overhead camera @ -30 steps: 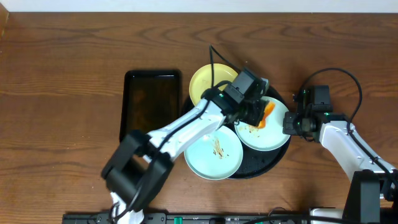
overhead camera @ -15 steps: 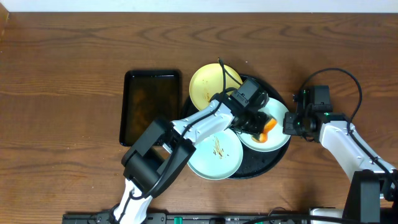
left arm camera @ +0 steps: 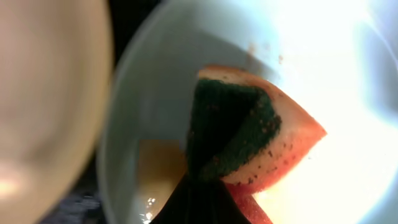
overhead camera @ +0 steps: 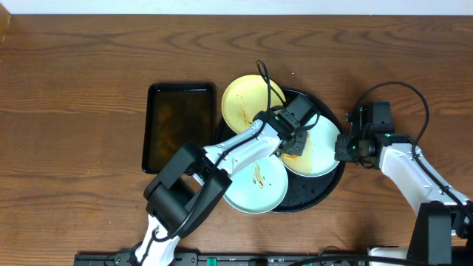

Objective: Clean dirty plates on tray and stack at the side
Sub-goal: 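Scrub the right pale green plate with the sponge in the left gripper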

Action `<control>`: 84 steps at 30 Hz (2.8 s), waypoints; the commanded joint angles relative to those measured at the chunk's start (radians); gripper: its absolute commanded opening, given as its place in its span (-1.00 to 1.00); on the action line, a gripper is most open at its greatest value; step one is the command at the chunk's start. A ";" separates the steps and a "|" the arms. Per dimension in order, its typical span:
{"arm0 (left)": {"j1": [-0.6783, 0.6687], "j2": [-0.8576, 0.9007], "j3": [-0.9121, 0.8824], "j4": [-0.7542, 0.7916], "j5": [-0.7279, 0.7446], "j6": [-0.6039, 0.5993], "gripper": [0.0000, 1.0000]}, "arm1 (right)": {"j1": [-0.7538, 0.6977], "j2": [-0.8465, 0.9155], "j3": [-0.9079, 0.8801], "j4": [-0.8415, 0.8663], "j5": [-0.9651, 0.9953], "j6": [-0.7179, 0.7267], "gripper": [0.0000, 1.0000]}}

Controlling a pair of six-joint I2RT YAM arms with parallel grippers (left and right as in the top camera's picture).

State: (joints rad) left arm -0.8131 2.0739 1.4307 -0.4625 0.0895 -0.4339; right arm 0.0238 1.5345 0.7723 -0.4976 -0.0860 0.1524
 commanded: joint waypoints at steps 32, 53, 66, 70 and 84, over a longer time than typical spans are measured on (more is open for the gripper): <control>0.018 -0.274 -0.003 -0.228 -0.263 0.033 -0.85 | 0.010 0.034 -0.021 0.036 -0.053 0.005 -0.66; 0.017 -0.130 -0.003 0.080 0.285 0.145 -0.85 | 0.010 0.041 -0.024 0.041 -0.054 0.061 -0.98; 0.017 0.050 -0.004 0.124 0.397 0.149 -0.85 | 0.010 0.041 -0.024 0.042 -0.053 0.060 -0.98; 0.018 0.054 -0.003 0.098 0.023 0.113 -0.85 | 0.010 0.041 -0.024 0.038 -0.054 0.060 -0.97; 0.015 -0.031 0.013 0.012 -0.196 0.100 -0.85 | 0.010 0.041 -0.024 0.035 -0.053 0.060 -0.98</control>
State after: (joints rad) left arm -0.8131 2.0930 1.4448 -0.4076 -0.0353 -0.3401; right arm 0.0250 1.5639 0.7570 -0.4541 -0.1432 0.2020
